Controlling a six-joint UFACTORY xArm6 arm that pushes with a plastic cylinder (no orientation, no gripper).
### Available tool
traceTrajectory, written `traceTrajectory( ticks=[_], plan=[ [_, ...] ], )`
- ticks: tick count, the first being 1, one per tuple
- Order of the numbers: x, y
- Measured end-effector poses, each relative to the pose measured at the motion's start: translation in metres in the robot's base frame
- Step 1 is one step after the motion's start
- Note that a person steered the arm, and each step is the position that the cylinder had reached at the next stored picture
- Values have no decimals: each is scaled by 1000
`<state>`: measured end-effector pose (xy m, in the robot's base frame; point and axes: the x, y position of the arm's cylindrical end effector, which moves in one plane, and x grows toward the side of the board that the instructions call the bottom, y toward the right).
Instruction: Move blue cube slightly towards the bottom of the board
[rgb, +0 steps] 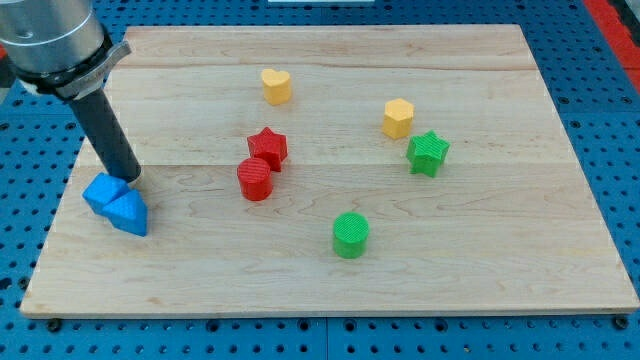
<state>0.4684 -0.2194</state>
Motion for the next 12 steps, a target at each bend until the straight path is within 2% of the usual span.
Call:
traceTrajectory(
  ticks=[1, 2, 4, 5, 6, 7, 9, 10, 12],
  plan=[
    [12, 6],
    [-13, 44],
    [38, 25],
    [-1, 12],
    [14, -14],
    [39, -10],
    [39, -13],
    [36, -4],
    [21, 56]
  ],
)
